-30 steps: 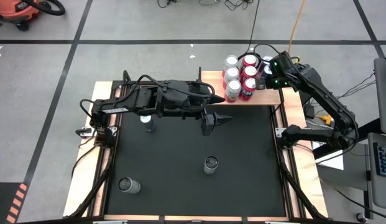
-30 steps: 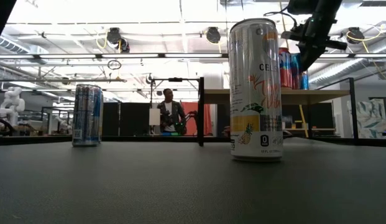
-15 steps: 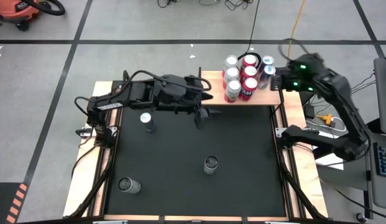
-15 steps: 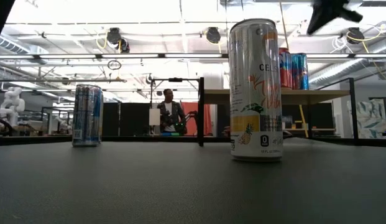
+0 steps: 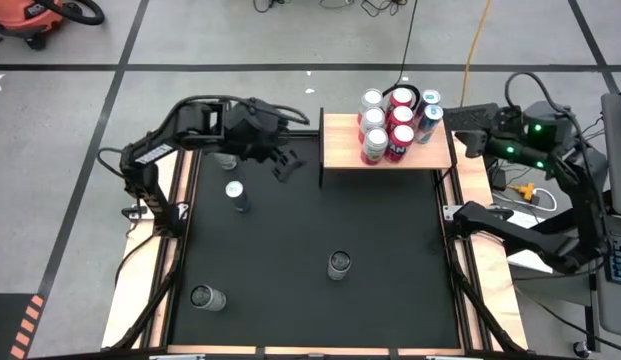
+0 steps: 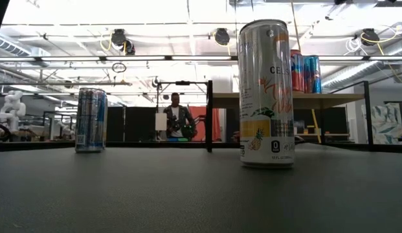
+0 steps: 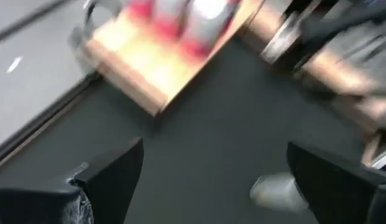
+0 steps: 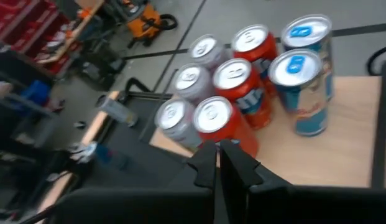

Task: Place canned beverage on shelf
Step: Put the blue soda can on the shelf aligned with the other blue soda cans

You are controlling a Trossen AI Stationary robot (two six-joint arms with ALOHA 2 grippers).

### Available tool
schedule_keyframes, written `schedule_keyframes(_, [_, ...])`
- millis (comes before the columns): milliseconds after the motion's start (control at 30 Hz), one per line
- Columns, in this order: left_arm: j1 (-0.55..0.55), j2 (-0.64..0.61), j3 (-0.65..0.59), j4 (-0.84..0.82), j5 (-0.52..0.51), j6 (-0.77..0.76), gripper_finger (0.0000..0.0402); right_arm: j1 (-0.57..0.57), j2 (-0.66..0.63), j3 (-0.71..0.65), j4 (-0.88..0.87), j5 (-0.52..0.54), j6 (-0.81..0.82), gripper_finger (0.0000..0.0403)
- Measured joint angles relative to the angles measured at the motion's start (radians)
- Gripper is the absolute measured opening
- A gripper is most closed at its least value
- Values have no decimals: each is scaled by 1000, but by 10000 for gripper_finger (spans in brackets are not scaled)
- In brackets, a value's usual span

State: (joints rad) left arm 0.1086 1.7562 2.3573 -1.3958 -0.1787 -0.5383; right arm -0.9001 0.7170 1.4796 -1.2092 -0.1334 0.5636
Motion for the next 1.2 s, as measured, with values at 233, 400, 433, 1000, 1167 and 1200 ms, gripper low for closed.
schedule_keyframes(233, [7,-2,-4,-168,80,-5,391,0,-17,0,2,-28,-12,0])
schedule_keyframes(400, [21,-5,-13,-171,133,-73,389,0,-16,-1,3,-29,-40,0])
schedule_keyframes(433, [35,-6,-22,-171,171,-88,387,0,-16,-1,5,-29,-42,0])
schedule_keyframes(1000, [257,-127,-450,-176,292,-30,354,0,-6,-2,99,-266,-246,0])
schedule_keyframes(1167, [307,-232,-705,-178,303,-145,354,0,-6,-2,99,-290,-285,0])
schedule_keyframes(1200, [309,-252,-741,-178,304,-180,354,0,-6,-2,99,-290,-295,0])
